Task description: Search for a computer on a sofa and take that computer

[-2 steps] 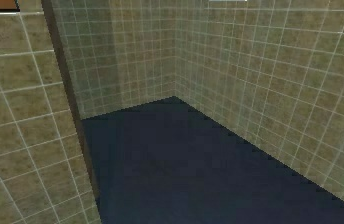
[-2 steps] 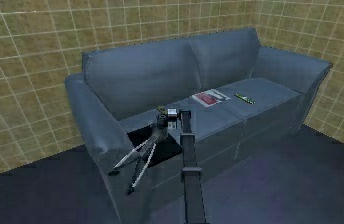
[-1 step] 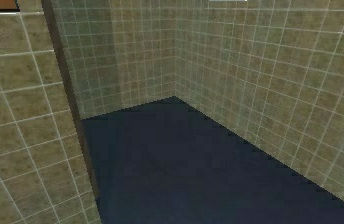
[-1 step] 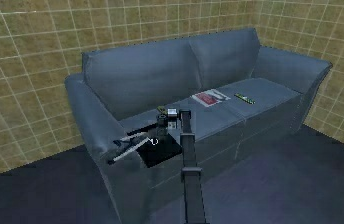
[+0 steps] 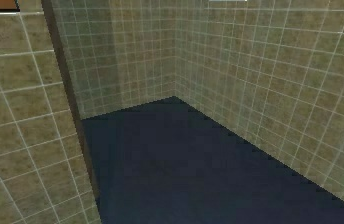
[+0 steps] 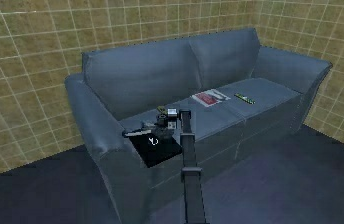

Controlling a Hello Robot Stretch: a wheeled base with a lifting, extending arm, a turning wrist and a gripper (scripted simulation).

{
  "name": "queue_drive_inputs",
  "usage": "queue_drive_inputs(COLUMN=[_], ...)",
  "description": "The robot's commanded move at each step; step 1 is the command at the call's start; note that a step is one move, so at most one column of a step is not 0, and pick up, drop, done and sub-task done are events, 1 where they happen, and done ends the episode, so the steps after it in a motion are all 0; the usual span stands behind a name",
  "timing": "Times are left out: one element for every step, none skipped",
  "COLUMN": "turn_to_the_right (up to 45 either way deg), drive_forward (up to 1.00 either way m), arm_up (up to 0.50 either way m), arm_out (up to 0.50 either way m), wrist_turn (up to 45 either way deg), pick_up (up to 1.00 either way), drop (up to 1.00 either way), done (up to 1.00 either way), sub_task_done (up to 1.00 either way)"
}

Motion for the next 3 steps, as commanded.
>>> queue_drive_inputs(turn_to_the_right=[0.0,0.0,0.0], drive_forward=[0.0,0.0,0.0], arm_up=[0.0,-0.3,0.0], arm_out=[0.0,0.0,0.0], wrist_turn=[9.0,0.0,0.0], pick_up=[0.0,0.0,1.0], drop=[0.0,0.0,0.0], done=[0.0,0.0,0.0], sub_task_done=[0.0,0.0,0.0])
